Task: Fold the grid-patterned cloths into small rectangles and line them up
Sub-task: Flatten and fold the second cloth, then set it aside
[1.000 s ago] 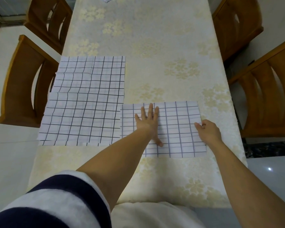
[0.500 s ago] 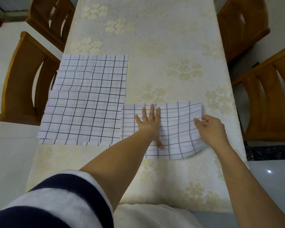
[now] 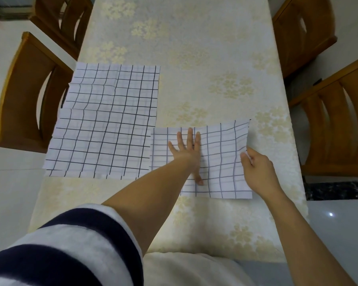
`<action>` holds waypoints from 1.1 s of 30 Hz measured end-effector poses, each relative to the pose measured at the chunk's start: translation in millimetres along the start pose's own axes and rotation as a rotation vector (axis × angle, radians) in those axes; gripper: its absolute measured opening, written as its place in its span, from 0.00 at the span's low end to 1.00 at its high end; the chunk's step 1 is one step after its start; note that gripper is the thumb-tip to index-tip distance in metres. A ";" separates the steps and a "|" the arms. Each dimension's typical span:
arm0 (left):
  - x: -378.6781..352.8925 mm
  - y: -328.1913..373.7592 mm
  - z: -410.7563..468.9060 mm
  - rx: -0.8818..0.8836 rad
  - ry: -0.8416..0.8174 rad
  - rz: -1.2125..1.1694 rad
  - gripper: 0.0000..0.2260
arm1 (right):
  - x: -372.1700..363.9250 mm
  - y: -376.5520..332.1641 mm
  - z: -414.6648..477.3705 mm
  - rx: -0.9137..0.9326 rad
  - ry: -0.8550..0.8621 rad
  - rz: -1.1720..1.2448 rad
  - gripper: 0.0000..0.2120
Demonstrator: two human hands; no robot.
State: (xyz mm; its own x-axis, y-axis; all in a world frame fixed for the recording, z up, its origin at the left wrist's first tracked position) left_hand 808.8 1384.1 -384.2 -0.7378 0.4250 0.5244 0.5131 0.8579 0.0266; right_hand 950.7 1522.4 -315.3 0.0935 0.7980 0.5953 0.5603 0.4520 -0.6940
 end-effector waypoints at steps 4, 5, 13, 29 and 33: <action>-1.5 -1.2 0.1 -0.040 0.041 -0.006 0.76 | -8.8 -14.4 3.9 0.024 0.002 -0.019 0.21; -2.4 -3.1 0.1 -0.066 0.057 -0.014 0.76 | -12.1 -19.7 4.4 0.035 0.006 -0.028 0.21; -11.1 -42.0 -9.5 -0.245 0.259 -0.105 0.63 | -33.8 -60.0 -0.9 0.129 -0.038 -0.202 0.23; -15.2 -133.1 -40.5 -0.267 0.344 -1.386 0.27 | -159.3 -117.2 11.4 0.203 -0.403 -0.359 0.38; -20.4 -136.5 -22.1 -0.090 0.552 -1.131 0.14 | -151.4 -86.7 20.2 0.257 -0.262 -0.177 0.35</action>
State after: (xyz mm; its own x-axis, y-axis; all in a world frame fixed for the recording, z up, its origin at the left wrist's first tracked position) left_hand 763.5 1251.9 -379.7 -0.5127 -0.7280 0.4552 -0.2403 0.6307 0.7379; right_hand 871.3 1370.4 -353.5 -0.2173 0.7582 0.6148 0.3218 0.6502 -0.6882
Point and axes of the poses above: each hand's wrist, its own z-axis towards the middle knuckle, its own x-axis out of the back of the hand, y = z × x, the point moved 1 cm from there along z, towards the middle knuckle, and after that the axes turned 7 degrees about -y, right-handed, at the moved point
